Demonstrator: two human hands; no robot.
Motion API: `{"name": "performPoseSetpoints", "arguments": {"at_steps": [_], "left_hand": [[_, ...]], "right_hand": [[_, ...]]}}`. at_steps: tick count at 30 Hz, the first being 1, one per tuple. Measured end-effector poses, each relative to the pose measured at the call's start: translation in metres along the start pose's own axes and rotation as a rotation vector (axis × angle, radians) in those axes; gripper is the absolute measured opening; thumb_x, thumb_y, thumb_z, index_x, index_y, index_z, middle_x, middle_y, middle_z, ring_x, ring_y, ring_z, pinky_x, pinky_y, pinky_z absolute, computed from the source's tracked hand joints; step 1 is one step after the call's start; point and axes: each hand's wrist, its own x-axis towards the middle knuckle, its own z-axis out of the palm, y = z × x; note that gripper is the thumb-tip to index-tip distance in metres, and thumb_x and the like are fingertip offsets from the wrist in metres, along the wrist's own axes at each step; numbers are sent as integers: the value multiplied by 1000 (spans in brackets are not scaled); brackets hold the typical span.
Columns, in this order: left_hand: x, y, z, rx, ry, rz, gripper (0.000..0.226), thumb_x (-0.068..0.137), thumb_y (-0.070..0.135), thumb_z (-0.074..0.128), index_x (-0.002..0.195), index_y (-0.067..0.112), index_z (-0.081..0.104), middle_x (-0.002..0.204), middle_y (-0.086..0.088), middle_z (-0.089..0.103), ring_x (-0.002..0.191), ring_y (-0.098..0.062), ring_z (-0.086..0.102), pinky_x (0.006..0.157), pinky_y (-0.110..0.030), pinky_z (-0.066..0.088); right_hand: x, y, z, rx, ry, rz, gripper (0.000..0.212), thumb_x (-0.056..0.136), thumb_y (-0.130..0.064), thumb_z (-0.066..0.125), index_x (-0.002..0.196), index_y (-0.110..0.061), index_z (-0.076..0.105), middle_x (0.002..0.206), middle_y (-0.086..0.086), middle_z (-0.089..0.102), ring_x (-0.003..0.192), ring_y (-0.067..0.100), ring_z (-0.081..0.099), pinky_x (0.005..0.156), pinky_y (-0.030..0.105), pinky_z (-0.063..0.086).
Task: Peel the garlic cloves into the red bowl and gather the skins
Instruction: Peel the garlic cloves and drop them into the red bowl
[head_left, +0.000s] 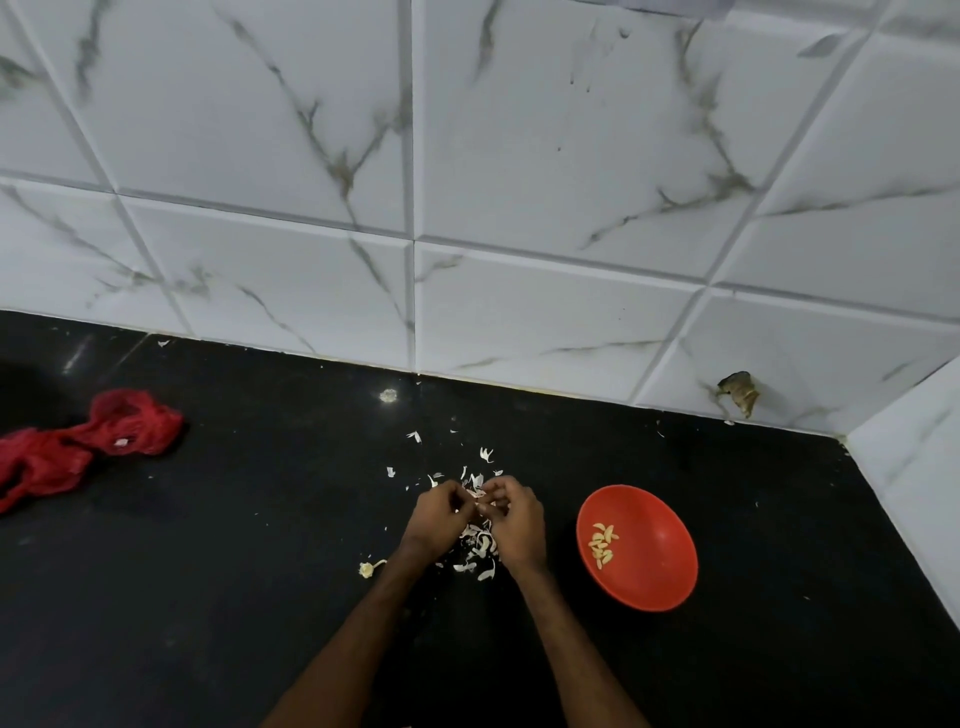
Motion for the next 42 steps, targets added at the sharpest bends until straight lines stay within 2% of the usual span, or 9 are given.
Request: {"name": "performPoseSetpoints", "arguments": {"at_steps": [2, 6, 9, 17, 22, 26, 30, 33, 42], "left_hand": [[0, 4, 0, -57, 49, -34, 6, 87, 15, 67, 81, 17, 67, 74, 3, 70, 64, -8, 63, 59, -22, 52], [4, 8, 0, -157, 99, -80, 6, 88, 15, 67, 83, 13, 69, 73, -1, 71, 61, -13, 62, 56, -28, 51], [3, 11, -2, -109, 102, -24, 7, 87, 18, 69, 83, 13, 68, 76, 2, 70, 69, -12, 64, 61, -22, 50], [1, 14, 0, 118, -70, 54, 24, 100, 27, 50, 90, 10, 65, 79, -2, 67, 72, -19, 60, 68, -35, 47], [0, 19, -1, 93, -51, 113, 26, 100, 25, 53, 77, 18, 61, 67, 4, 60, 60, -9, 51, 56, -24, 36], [-1, 21, 1, -66, 21, 111, 28, 87, 32, 53, 68, 14, 64, 59, -4, 60, 53, -3, 44, 53, -26, 36], [-2, 27, -2, -123, 39, 120, 41, 94, 9, 59, 56, 24, 50, 46, 14, 49, 47, -1, 42, 49, -15, 31], [-2, 25, -5, -114, 22, 127, 41, 95, 6, 55, 58, 25, 52, 49, 14, 51, 48, -1, 42, 49, -18, 32], [-4, 31, -9, -138, -23, 156, 26, 86, 24, 50, 62, 17, 58, 55, -1, 52, 52, -6, 42, 50, -25, 34]], "right_hand": [[1, 1, 1, 0, 7, -23, 26, 85, -7, 75, 99, -29, 68, 99, -10, 67, 92, 1, 64, 76, 14, 52], [2, -2, 0, 22, -46, -25, 11, 92, -11, 69, 99, -19, 74, 92, -13, 71, 89, -2, 66, 77, 14, 52], [3, -4, 1, 41, -15, 6, 9, 92, -10, 68, 93, -17, 75, 83, -10, 72, 76, 0, 66, 70, 15, 51], [13, -14, 5, 119, 29, 107, 10, 91, -14, 71, 83, -19, 73, 77, -3, 73, 71, 12, 70, 69, 31, 60], [21, -14, 3, 187, 3, 247, 8, 93, -13, 69, 89, -9, 75, 82, 6, 74, 74, 18, 74, 69, 38, 63], [21, -24, 1, 326, -2, 327, 9, 94, -8, 67, 89, -5, 73, 84, 11, 74, 71, 17, 73, 61, 31, 61], [20, -32, -2, 480, -45, 386, 11, 96, -7, 64, 92, -1, 72, 83, 14, 71, 67, 13, 70, 61, 29, 59], [19, -35, -8, 564, -82, 418, 11, 97, -8, 64, 93, -2, 71, 84, 11, 72, 71, 13, 70, 62, 29, 60], [19, -41, -19, 542, -129, 423, 13, 98, -10, 62, 93, 0, 70, 81, 7, 69, 66, 9, 65, 57, 24, 57]]}}
